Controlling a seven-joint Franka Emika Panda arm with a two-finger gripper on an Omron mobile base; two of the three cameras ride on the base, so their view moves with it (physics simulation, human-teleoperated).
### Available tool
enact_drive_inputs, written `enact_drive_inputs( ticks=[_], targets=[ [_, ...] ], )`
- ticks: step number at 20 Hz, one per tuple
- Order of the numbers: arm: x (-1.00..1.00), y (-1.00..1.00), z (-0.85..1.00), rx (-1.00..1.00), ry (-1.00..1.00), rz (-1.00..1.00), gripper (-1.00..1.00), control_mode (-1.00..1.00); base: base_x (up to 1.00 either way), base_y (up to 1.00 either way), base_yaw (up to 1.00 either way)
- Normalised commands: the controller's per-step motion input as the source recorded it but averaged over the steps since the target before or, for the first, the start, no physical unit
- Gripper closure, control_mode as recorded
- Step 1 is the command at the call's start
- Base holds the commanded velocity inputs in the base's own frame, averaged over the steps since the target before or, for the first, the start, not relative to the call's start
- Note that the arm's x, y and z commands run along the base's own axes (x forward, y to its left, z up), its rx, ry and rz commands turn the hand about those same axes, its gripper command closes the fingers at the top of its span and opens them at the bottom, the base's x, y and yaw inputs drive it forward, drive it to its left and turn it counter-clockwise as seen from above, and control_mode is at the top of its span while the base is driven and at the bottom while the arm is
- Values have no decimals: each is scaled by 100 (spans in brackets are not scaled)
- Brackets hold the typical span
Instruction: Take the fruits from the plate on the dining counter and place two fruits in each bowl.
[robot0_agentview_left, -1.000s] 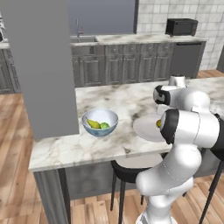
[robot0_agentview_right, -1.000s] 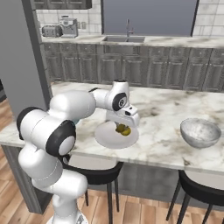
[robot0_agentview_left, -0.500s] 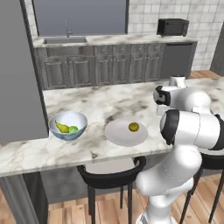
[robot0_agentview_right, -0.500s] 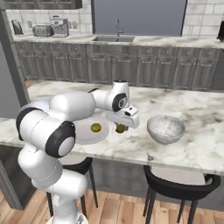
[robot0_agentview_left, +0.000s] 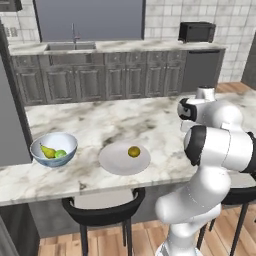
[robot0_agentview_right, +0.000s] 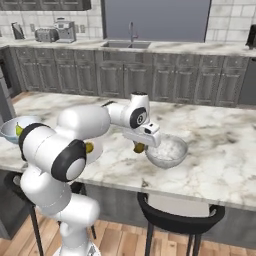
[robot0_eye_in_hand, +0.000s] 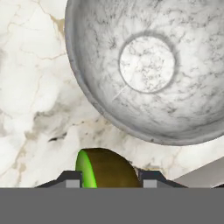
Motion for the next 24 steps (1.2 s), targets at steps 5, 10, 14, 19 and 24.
enact_drive_inputs(
  ticks=[5,10,14,19,24],
  targets=[
    [0,0,0,0,0,0,100,100,64,-18,14],
    [0,0,0,0,0,0,100,100,43,-6,8],
    [0,0,0,0,0,0,100,-100,0,0,0],
    [6,-18,5,6,0,0,100,-100,0,0,0],
    [14,-37,15,5,0,0,100,-100,0,0,0]
  ],
)
